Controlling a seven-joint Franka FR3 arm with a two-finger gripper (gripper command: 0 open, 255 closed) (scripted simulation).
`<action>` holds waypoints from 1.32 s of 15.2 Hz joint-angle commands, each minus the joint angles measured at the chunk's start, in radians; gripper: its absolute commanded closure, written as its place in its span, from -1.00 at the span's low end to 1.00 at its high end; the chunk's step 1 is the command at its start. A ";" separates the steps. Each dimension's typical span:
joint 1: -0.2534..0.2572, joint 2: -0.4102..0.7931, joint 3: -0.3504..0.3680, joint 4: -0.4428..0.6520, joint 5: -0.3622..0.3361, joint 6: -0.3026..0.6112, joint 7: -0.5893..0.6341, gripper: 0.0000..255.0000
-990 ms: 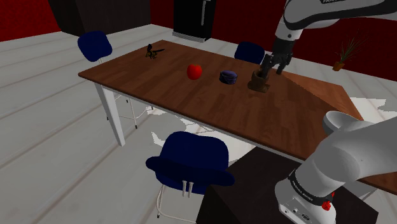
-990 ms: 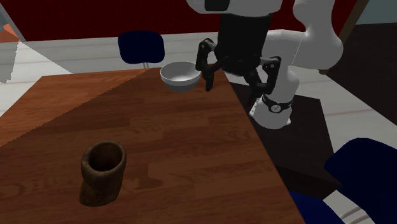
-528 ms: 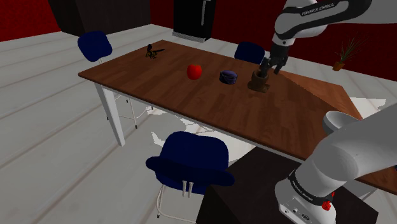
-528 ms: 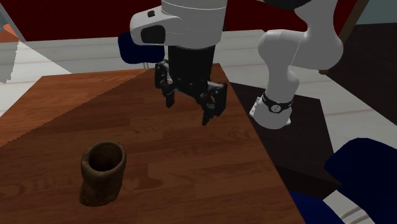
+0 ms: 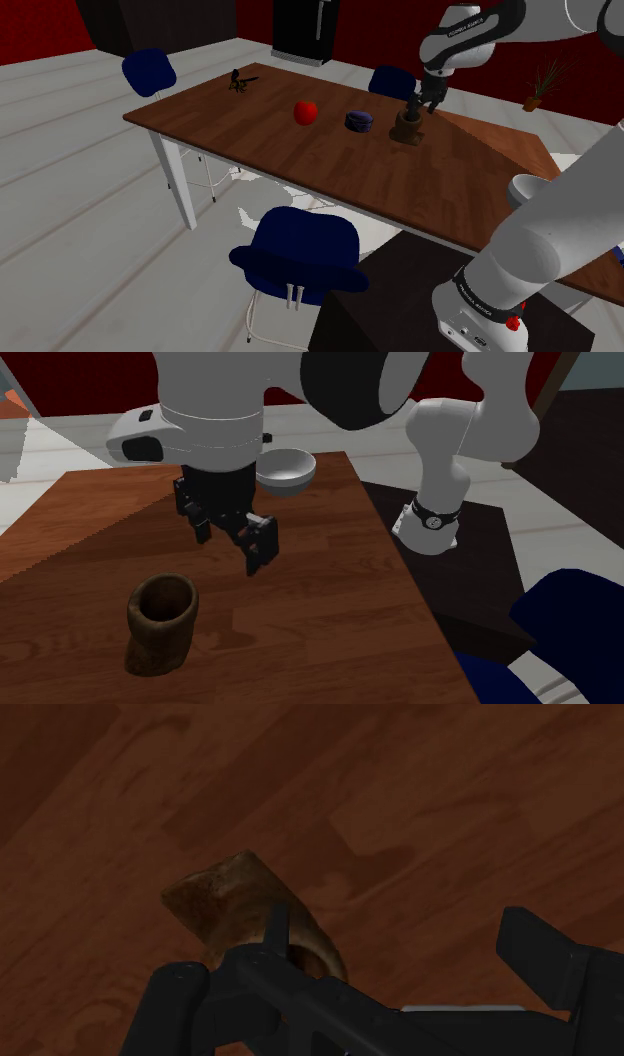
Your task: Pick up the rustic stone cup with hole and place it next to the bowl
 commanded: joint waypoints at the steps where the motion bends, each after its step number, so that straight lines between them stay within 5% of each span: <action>1: -0.013 0.074 -0.020 0.055 0.031 0.034 -0.045 -1.00; 8: -0.087 0.326 -0.034 0.280 0.158 0.100 -0.177 -1.00; 20: -0.112 0.400 -0.020 0.275 0.197 0.176 -0.202 -1.00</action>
